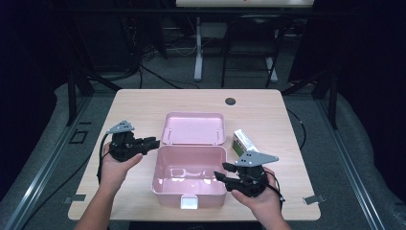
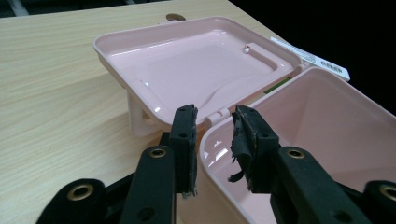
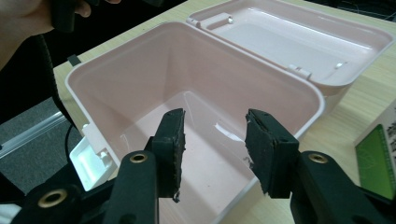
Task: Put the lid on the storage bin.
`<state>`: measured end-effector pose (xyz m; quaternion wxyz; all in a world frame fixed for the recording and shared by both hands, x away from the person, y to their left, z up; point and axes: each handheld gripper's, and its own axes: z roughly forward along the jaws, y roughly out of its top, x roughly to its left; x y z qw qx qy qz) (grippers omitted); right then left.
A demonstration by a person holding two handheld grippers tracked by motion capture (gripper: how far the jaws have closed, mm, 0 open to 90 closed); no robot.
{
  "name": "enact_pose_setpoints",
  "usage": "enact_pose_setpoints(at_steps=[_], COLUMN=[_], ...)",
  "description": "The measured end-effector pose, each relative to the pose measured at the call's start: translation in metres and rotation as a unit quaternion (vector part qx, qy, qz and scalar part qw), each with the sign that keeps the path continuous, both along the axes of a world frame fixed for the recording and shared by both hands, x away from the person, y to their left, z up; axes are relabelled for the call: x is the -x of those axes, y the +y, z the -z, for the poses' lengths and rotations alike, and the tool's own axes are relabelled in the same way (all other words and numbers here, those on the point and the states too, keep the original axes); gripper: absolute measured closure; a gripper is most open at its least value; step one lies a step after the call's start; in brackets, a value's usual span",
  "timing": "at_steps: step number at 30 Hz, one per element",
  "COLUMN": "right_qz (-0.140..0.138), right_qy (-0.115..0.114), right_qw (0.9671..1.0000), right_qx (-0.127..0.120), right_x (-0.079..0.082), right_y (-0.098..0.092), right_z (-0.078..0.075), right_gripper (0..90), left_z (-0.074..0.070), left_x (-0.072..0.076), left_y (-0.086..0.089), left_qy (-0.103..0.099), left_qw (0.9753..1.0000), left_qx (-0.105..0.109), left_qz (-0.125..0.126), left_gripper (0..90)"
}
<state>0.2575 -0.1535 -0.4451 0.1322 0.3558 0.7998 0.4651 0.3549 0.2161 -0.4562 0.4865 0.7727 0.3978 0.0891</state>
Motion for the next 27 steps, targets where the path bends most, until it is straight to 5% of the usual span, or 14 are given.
enact_pose_setpoints(at_steps=[16, 27], right_qz=[0.039, 0.063], right_qy=[0.04, 0.091], right_qw=[0.9957, 0.9851], right_qx=[0.073, 0.132], right_x=[-0.046, -0.074], right_y=[-0.012, -0.021], right_z=[-0.034, -0.049], right_gripper=[53.5, 53.6], left_z=[-0.003, -0.011], left_x=[-0.001, 0.003], left_y=[0.005, 0.006], left_qy=[0.012, 0.006], left_qw=[0.9998, 0.9999], left_qx=[-0.014, -0.004], left_qz=[0.004, 0.014], left_gripper=[57.6, 57.6])
